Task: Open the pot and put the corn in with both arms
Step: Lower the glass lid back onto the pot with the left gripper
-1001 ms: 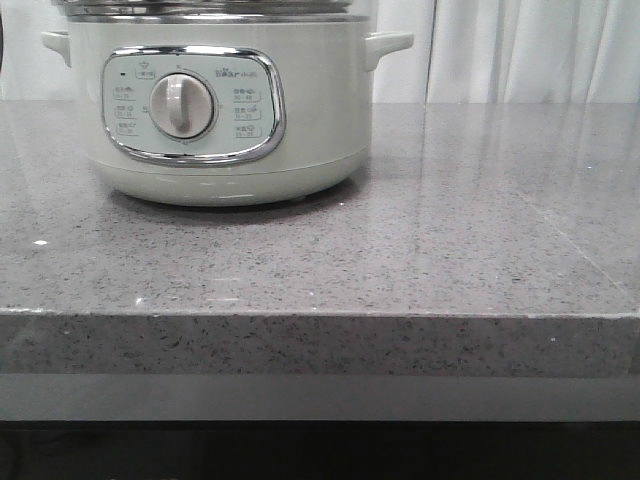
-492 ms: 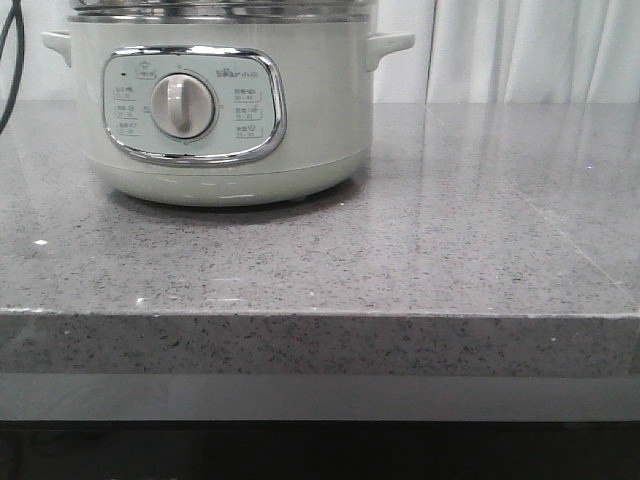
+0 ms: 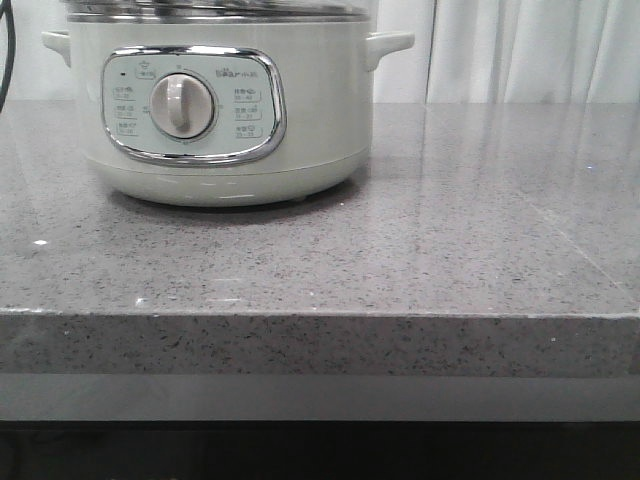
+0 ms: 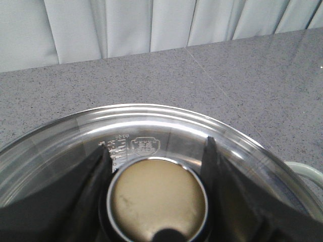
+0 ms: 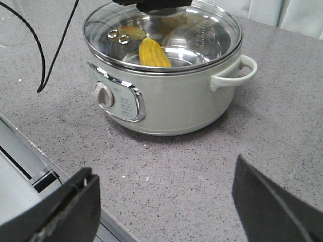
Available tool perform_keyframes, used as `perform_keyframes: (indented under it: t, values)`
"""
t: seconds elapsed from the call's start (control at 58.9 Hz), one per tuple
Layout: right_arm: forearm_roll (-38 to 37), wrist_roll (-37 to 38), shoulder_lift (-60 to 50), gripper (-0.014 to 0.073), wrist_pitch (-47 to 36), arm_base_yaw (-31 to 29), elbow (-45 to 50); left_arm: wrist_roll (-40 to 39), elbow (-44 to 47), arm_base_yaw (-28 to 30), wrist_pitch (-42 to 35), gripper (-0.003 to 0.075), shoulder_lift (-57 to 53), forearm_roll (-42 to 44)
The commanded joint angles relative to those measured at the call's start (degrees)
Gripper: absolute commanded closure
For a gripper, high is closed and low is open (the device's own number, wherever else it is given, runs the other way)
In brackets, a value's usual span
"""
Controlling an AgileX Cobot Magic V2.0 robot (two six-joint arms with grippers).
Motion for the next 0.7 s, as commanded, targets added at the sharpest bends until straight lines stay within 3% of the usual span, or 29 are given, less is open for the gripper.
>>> perform_keyframes:
  t: [0.0, 0.509, 0.679]
  values:
    - [-0.1, -0.2, -0.1, 0.0032, -3.9, 0.0, -1.4, 0.1, -2.5, -0.2, -6.9, 0.0438, -2.9, 0.2]
    - [-0.1, -0.2, -0.1, 0.0032, -3.9, 0.0, -1.4, 0.1, -2.5, -0.1, -6.9, 0.0427, -2.9, 0.6]
    - [-0.1, -0.2, -0.1, 0.0032, -3.9, 0.0, -1.4, 0.1, -2.5, -0.1, -6.9, 0.0278, -2.9, 0.6]
